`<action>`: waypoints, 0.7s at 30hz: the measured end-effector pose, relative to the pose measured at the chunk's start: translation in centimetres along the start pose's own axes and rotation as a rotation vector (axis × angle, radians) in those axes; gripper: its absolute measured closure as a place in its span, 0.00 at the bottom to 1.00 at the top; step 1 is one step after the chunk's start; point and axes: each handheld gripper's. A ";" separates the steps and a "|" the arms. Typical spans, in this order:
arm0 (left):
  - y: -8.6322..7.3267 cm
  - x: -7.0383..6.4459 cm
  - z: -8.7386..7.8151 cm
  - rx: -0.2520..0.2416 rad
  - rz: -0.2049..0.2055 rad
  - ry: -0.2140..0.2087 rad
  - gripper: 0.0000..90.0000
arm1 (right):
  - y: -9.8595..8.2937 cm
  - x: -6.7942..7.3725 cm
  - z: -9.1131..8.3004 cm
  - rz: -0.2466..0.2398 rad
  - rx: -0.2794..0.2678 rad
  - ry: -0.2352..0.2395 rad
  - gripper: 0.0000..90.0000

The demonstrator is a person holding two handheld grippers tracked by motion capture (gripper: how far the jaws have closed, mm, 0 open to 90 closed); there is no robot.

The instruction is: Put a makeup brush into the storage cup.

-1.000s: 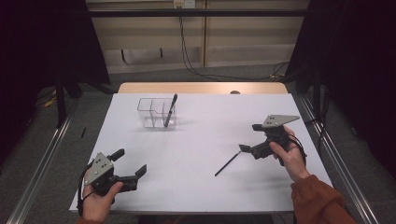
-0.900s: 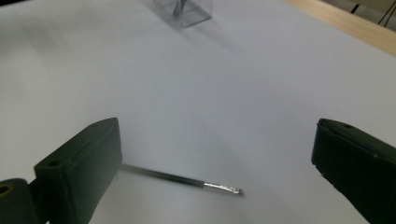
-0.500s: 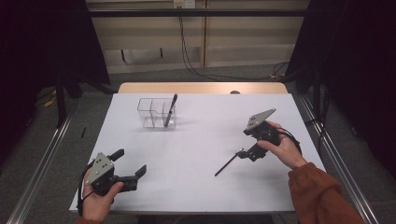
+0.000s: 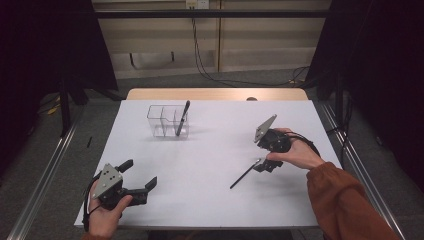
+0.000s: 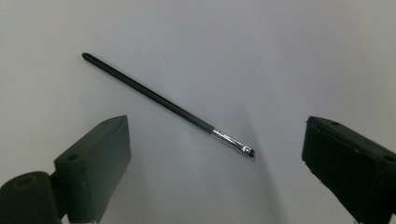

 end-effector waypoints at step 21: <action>0.0 -0.1 0.0 0.003 0.006 -0.006 0.03 | 2.5 -0.5 3.0 -0.142 0.236 0.038 0.10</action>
Point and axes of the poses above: each handheld gripper's, and its own axes: z roughly forward along the jaws, y roughly out of its top, x roughly to its left, and after that the axes turned 10 degrees about x, right-handed
